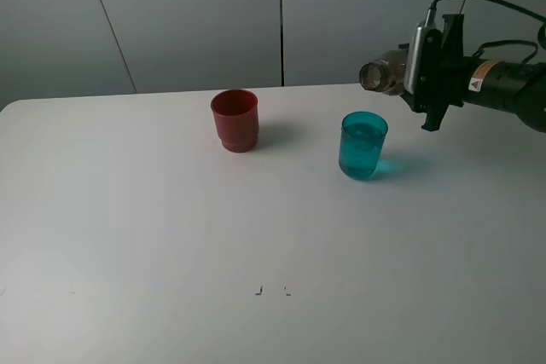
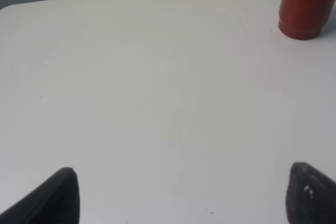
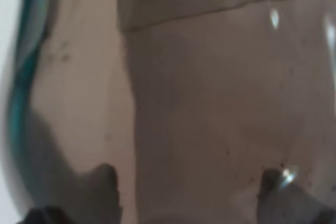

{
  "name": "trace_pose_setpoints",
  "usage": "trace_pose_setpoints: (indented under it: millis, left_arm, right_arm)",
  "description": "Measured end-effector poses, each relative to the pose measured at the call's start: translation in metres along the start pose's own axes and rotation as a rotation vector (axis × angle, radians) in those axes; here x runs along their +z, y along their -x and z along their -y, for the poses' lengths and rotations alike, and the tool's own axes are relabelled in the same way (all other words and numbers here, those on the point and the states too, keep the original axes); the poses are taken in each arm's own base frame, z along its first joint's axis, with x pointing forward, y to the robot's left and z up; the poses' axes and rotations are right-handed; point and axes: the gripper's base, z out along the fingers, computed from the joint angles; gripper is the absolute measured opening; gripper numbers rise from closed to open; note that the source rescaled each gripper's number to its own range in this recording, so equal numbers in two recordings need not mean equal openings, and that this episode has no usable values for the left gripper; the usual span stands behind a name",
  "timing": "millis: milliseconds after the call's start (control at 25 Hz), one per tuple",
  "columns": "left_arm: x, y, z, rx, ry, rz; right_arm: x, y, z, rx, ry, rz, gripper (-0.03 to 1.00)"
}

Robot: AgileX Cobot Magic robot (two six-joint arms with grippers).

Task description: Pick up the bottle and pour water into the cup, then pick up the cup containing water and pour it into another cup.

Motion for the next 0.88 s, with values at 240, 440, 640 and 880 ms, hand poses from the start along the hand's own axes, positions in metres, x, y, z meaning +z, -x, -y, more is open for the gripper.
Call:
trace_pose_setpoints:
  millis: [240,440,640,880]
  left_arm:
    - [0.0,0.0,0.0,0.0,0.0,0.0]
    - [0.0,0.0,0.0,-0.007,0.0,0.0]
    - [0.0,0.0,0.0,-0.007,0.0,0.0]
    - [0.0,0.0,0.0,-0.007,0.0,0.0]
  right_arm:
    - [0.0,0.0,0.0,0.243,0.0,0.0,0.0]
    - [-0.002,-0.005,0.001,0.469,-0.009,-0.009,0.0]
    - [-0.007,-0.019,0.007,0.72,-0.058,-0.014,0.0]
    - [0.0,-0.026,0.025,1.056,-0.121,0.037,0.0]
